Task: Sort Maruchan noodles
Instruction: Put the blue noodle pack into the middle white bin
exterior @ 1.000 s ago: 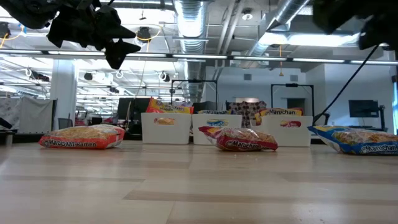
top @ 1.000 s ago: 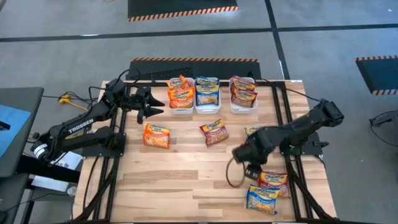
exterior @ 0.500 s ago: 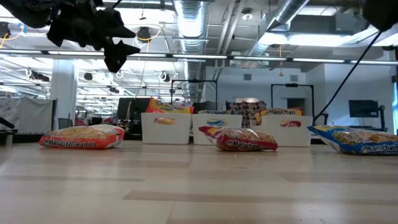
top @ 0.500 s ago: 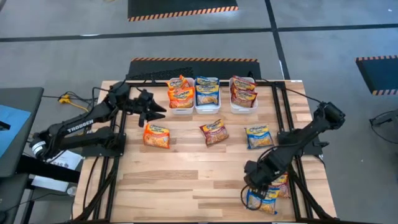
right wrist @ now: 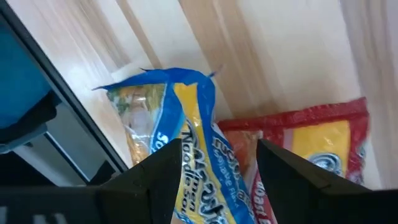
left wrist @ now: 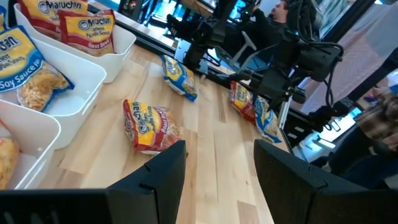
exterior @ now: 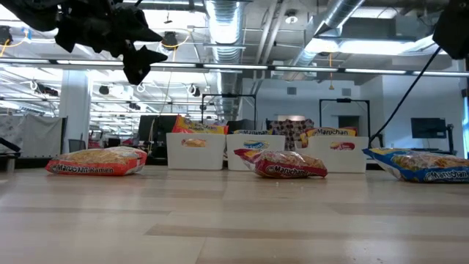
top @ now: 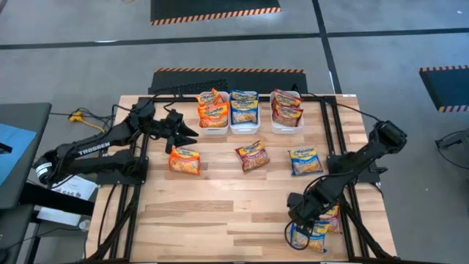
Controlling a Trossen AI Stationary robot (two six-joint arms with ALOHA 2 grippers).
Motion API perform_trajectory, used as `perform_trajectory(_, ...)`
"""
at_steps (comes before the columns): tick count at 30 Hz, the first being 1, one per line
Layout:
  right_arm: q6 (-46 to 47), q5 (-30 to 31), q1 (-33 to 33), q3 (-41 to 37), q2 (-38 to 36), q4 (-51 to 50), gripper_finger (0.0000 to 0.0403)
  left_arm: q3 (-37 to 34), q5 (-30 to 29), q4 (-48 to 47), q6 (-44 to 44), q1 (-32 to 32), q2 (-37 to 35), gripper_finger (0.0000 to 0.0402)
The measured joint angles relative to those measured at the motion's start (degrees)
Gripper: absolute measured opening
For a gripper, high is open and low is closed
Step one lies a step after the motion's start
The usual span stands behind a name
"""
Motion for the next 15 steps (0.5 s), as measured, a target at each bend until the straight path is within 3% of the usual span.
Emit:
perform_trajectory(8, 0.43, -0.09, 0.07, -3.0, 0.2, 5.39, 0.023, 0.0, -3.46, -2.03, -0.13, -1.79, -0.02, 0.0178)
perform_trajectory(15, -0.12, -1.82, 0.02, -3.03, 5.61, 6.7, 0.0228, 0.0, -3.76, -2.34, -0.15, -1.94, -0.02, 0.0178)
